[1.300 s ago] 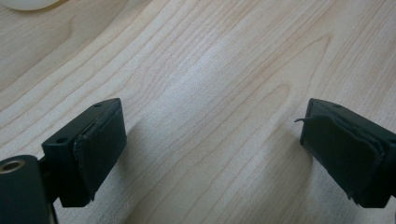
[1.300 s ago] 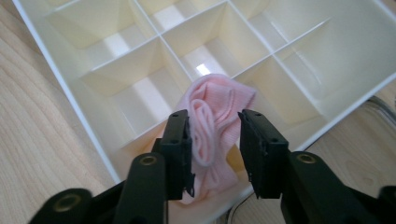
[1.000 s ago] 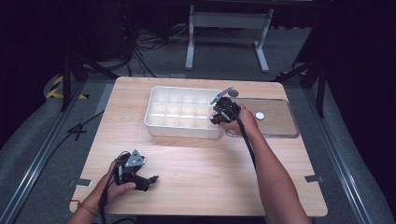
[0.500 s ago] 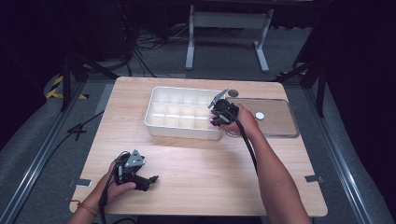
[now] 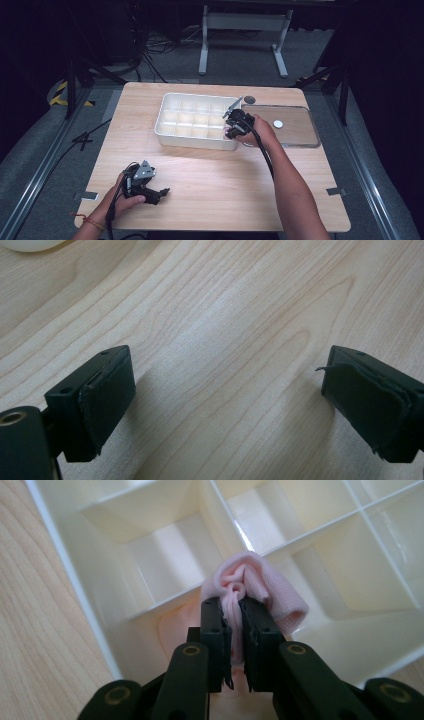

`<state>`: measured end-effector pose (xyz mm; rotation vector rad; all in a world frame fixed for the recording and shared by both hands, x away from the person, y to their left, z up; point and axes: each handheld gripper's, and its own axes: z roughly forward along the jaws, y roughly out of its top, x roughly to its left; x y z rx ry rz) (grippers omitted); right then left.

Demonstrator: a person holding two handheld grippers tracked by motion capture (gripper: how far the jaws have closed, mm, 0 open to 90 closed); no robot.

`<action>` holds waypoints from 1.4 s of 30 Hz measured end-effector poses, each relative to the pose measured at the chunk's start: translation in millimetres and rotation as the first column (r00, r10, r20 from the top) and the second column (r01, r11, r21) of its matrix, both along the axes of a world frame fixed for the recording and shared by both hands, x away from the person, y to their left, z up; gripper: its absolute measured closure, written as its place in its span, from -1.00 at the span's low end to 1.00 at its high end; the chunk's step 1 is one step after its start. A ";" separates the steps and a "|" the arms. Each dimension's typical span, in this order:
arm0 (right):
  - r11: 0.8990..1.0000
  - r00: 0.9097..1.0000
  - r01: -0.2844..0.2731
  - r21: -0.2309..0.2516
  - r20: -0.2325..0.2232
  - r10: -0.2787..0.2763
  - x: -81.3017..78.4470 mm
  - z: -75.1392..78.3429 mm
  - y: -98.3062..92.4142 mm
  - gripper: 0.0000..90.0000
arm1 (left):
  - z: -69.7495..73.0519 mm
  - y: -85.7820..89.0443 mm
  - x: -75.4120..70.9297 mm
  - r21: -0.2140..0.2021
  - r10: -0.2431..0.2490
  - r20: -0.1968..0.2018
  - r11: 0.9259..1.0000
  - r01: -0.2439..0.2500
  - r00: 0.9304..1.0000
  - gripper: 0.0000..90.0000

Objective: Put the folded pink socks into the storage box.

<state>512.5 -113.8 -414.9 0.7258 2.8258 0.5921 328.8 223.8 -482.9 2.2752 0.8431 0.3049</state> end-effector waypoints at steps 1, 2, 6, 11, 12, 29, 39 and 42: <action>1.000 1.000 0.004 0.002 -0.006 -0.004 0.4 -1.7 0.5 0.80 | 0.0 0.0 0.0 -0.001 0.000 0.000 1.000 0.000 1.000 -0.84; 1.000 1.000 0.001 -0.001 -0.012 -0.001 1.3 -1.6 0.5 0.80 | 0.0 0.0 0.0 -0.001 0.001 0.000 1.000 -0.001 1.000 -0.84; 1.000 1.000 0.011 -0.019 -0.029 -0.011 3.2 -3.5 3.1 0.81 | -0.1 0.0 0.1 -0.001 0.000 -0.001 1.000 0.000 1.000 -0.84; 1.000 0.999 0.018 -0.024 -0.039 -0.019 4.1 -5.6 4.5 0.81 | -0.1 0.0 0.0 0.000 0.000 0.001 1.000 0.000 1.000 -0.84; 1.000 0.999 0.021 -0.017 -0.048 -0.022 5.3 -6.3 3.3 0.81 | 0.0 0.1 0.1 0.003 -0.001 0.003 1.000 0.001 1.000 -0.84; 0.999 0.998 0.046 -0.007 -0.045 -0.047 3.7 -9.4 3.5 0.82 | 0.2 0.2 0.4 0.005 -0.003 0.004 1.000 0.003 1.000 -0.85; 0.999 0.999 0.046 0.025 -0.021 -0.045 -0.1 -7.1 -0.6 0.80 | 0.2 0.1 0.4 0.004 -0.002 0.004 1.000 0.002 1.000 -0.85; 0.999 0.999 0.044 0.019 0.003 -0.044 -2.7 -5.8 -0.1 0.78 | 0.2 0.1 0.4 0.004 -0.002 0.004 1.000 0.002 1.000 -0.85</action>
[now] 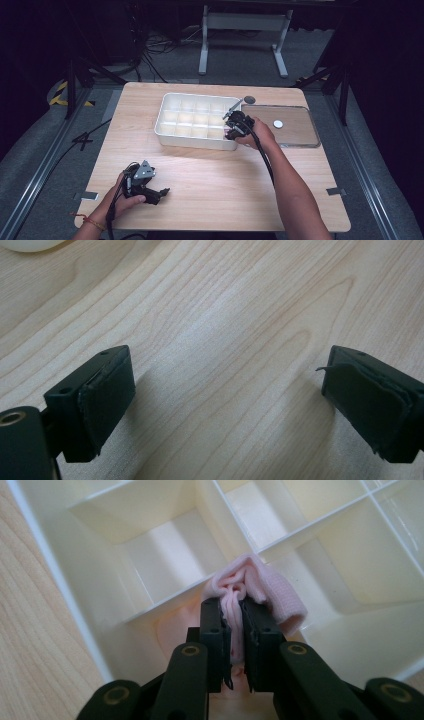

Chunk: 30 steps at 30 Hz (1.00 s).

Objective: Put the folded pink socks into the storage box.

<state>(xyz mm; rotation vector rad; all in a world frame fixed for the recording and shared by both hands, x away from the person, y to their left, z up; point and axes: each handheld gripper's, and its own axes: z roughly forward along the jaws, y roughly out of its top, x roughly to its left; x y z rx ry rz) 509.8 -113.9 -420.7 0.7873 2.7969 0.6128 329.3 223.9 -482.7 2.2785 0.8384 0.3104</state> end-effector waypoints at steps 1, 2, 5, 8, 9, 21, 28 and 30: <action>1.000 1.000 0.000 0.003 0.008 0.000 -1.2 0.5 0.1 0.77 | 0.0 0.0 0.0 0.000 0.000 0.000 1.000 0.000 1.000 -0.85; 1.000 1.000 -0.001 0.003 0.018 0.001 -2.7 1.1 -0.2 0.76 | 0.0 0.0 0.0 0.000 0.000 0.000 1.000 0.000 1.000 -0.85; 1.000 0.999 0.007 0.023 0.034 -0.007 -5.5 4.4 -2.6 0.75 | 0.1 0.2 0.1 0.003 -0.002 0.000 1.000 0.002 1.000 -0.85; 0.999 0.999 0.004 0.035 0.049 -0.006 -7.9 7.1 -4.3 0.73 | 0.1 0.1 0.1 0.003 -0.002 0.000 1.000 0.002 1.000 -0.85; 0.999 0.999 0.004 0.040 0.053 -0.006 -8.5 7.8 -4.4 0.73 | 0.1 0.1 0.1 0.003 -0.002 0.000 1.000 0.002 1.000 -0.85; 0.994 0.994 0.032 0.101 0.102 -0.042 -16.4 16.0 -9.3 0.55 | 0.1 0.1 0.1 0.003 -0.002 0.000 1.000 0.002 1.000 -0.85; 0.992 0.991 0.036 0.122 0.122 -0.051 -20.9 20.8 -10.4 0.46 | 0.1 0.1 0.2 0.003 -0.003 0.000 1.000 0.003 1.000 -0.85; 0.991 0.990 0.037 0.127 0.130 -0.054 -22.4 22.7 -10.4 0.45 | 0.1 0.2 0.2 0.003 -0.003 0.000 1.000 0.003 1.000 -0.85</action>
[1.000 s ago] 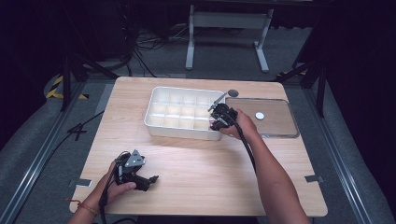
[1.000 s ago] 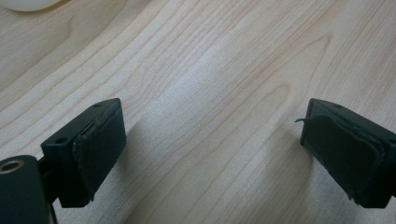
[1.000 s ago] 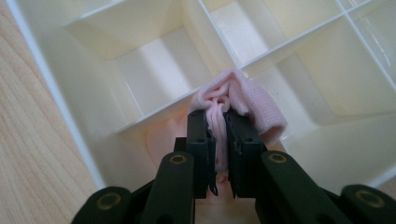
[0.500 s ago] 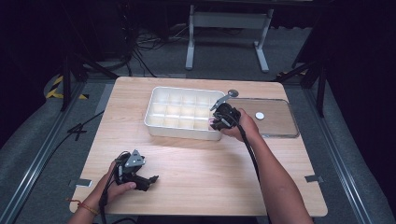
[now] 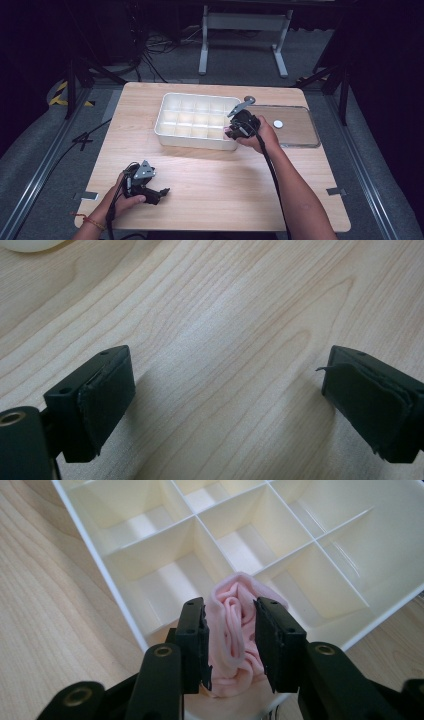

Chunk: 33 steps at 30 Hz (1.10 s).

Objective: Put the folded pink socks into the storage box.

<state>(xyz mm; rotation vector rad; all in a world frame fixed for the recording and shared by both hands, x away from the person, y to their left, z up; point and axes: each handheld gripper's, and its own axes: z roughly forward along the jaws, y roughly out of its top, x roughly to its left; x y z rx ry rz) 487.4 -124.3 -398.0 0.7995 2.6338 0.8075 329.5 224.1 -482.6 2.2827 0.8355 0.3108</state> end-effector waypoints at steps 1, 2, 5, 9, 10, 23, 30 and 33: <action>1.000 1.000 -0.002 0.002 0.002 0.002 -1.0 1.1 -0.1 0.44 | -0.2 -0.2 -0.1 -0.004 0.002 0.000 1.000 -0.002 1.000 -0.85; 1.000 1.000 -0.007 0.004 0.010 0.007 -1.5 1.8 -0.3 0.43 | -0.1 -0.2 -0.1 -0.004 0.002 0.000 1.000 -0.002 1.000 -0.85; 1.000 1.000 -0.003 0.019 0.016 0.003 -5.2 4.6 -1.0 0.39 | -0.1 -0.2 -0.1 -0.004 0.002 0.000 1.000 -0.002 1.000 -0.85; 0.999 1.000 -0.011 0.033 0.021 0.010 -9.4 7.2 -3.5 0.37 | -0.3 -0.4 0.0 -0.006 0.002 -0.003 1.000 -0.002 1.000 -0.85; 0.999 1.000 -0.011 0.032 0.023 0.010 -10.7 8.2 -4.2 0.36 | -0.2 -0.2 0.1 -0.003 0.000 -0.002 1.000 0.000 1.000 -0.85; 0.999 0.999 -0.027 0.031 0.044 0.025 -29.2 22.8 -15.7 0.27 | -0.2 -0.2 0.0 -0.003 0.000 -0.002 1.000 0.000 1.000 -0.85; 0.999 0.998 -0.045 0.025 0.052 0.044 -39.6 27.8 -23.4 0.21 | -0.2 -0.2 0.0 -0.003 0.000 -0.002 1.000 0.000 1.000 -0.85; 0.999 0.998 -0.047 0.022 0.048 0.045 -42.9 28.6 -27.7 0.16 | -0.2 -0.2 0.0 -0.003 0.000 -0.002 1.000 0.000 1.000 -0.85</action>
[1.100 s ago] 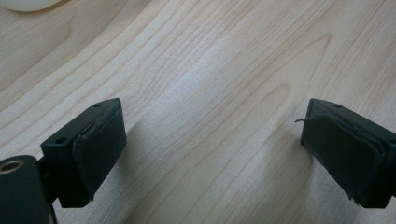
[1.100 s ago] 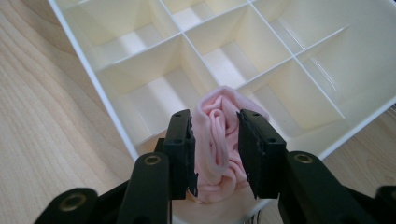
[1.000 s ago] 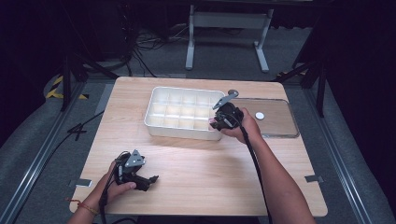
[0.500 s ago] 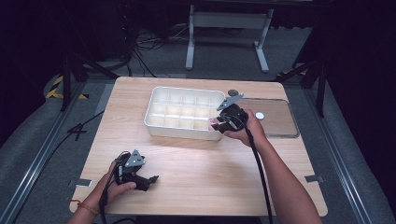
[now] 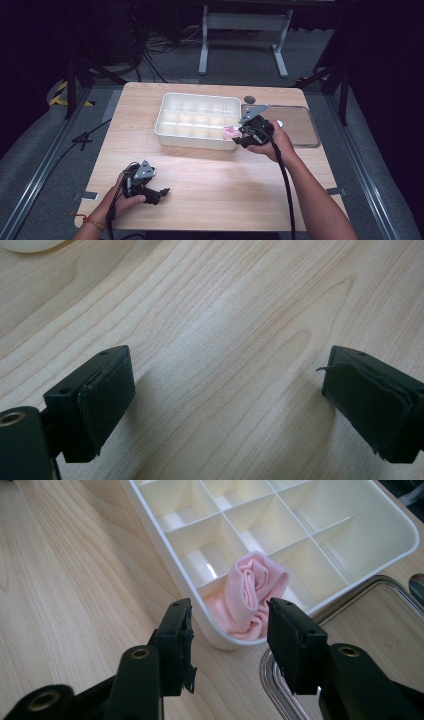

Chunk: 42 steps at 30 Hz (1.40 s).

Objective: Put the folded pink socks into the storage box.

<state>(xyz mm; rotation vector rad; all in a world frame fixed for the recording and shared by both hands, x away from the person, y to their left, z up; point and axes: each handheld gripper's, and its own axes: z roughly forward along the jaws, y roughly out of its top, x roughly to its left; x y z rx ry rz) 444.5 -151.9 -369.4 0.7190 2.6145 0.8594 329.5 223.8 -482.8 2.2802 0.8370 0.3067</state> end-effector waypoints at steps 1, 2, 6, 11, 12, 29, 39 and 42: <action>1.000 1.000 0.007 -0.004 0.006 -0.007 -1.2 0.6 -0.9 0.14 | 0.0 0.0 0.0 0.001 0.000 0.000 1.000 0.000 1.000 -0.85; 1.000 1.000 0.003 -0.005 0.012 -0.003 -2.6 1.3 -2.8 0.12 | 0.0 0.0 0.0 0.000 0.000 0.000 1.000 0.000 1.000 -0.85; 1.000 0.999 0.001 -0.015 0.032 0.000 -8.4 1.7 -6.7 0.07 | 0.0 0.0 -0.1 0.000 0.001 0.000 1.000 -0.001 1.000 -0.85; 0.999 0.998 -0.011 -0.040 0.054 0.013 -18.5 -1.8 -10.9 -0.03 | 0.0 0.0 -0.2 0.000 0.002 0.000 1.000 -0.002 1.000 -0.85; 0.999 0.998 -0.009 -0.046 0.059 0.012 -20.7 -2.6 -11.6 -0.02 | 0.0 0.0 -0.2 0.001 0.002 0.000 1.000 -0.002 1.000 -0.85; 0.997 0.995 0.000 -0.081 0.095 0.008 -43.3 -20.5 -29.6 -0.09 | 0.0 0.0 -0.2 0.001 0.002 0.000 1.000 -0.002 1.000 -0.85; 0.996 0.996 0.007 -0.086 0.091 0.001 -51.4 -32.0 -41.2 -0.10 | 0.0 -0.1 -0.2 0.000 0.003 0.000 1.000 -0.003 1.000 -0.85; 0.996 0.996 0.010 -0.089 0.085 -0.003 -53.7 -35.7 -45.1 -0.11 | 0.0 0.0 -0.2 0.000 0.002 0.000 1.000 -0.002 1.000 -0.85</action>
